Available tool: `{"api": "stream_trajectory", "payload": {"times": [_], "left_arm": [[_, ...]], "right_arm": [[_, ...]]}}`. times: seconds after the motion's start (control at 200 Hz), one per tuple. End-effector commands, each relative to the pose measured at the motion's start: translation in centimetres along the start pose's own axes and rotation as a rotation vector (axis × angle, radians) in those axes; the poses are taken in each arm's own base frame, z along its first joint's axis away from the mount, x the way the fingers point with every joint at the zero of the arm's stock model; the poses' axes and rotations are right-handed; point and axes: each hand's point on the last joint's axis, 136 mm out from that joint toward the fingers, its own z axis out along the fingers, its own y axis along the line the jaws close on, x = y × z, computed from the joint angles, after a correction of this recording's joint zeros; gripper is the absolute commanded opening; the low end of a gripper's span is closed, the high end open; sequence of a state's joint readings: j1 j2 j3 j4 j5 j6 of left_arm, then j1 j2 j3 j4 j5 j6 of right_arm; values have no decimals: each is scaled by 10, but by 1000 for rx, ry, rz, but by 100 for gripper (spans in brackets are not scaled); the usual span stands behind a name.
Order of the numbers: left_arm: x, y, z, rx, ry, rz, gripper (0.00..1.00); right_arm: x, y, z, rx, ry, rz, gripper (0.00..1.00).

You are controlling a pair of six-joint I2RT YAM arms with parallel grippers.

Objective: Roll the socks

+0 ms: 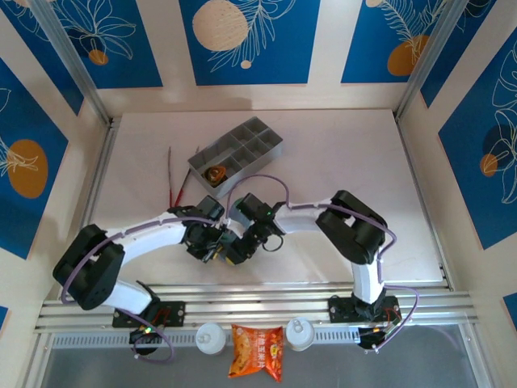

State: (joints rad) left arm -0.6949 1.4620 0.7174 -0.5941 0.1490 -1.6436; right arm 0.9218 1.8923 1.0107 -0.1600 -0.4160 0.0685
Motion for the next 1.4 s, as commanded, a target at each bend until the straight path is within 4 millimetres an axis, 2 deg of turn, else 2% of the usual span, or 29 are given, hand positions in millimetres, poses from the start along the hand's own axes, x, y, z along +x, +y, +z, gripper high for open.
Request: {"api": "stream_trajectory", "payload": {"times": [0.0, 0.17, 0.305, 0.415, 0.445, 0.52, 0.625, 0.785, 0.925, 1.246, 1.366, 1.396], "left_arm": [[1, 94, 15, -393, 0, -69, 0], [0, 88, 12, -419, -14, -74, 0], [0, 81, 12, -426, -14, -79, 0], [2, 73, 14, -423, -6, -80, 0], [2, 71, 14, -422, -5, -81, 0], [2, 68, 15, -424, -5, -80, 0], [2, 63, 15, -427, -4, -77, 0], [3, 58, 16, -428, 1, -69, 0], [3, 56, 16, -420, 2, -69, 0], [2, 48, 15, -382, 18, -70, 0], [-4, 38, 4, -309, -8, -69, 0], [-6, 35, 0, -279, -19, -71, 8]], "right_arm": [[22, -32, -8, 284, 12, -153, 35], [-1, -16, -40, 435, -178, -354, 43], [-3, -1, -52, 540, -215, -483, 50], [-2, 10, -50, 589, -199, -577, 54], [-2, 14, -48, 598, -192, -607, 58], [-2, 21, -40, 611, -156, -681, 59], [-2, 17, -31, 666, -104, -740, 59], [-13, 6, -24, 749, -74, -783, 58], [-11, 4, -14, 727, -30, -776, 47], [25, -16, -4, 740, 68, -631, 0], [48, -26, 0, 706, 109, -472, 0], [55, -28, 1, 691, 111, -424, 0]]}}
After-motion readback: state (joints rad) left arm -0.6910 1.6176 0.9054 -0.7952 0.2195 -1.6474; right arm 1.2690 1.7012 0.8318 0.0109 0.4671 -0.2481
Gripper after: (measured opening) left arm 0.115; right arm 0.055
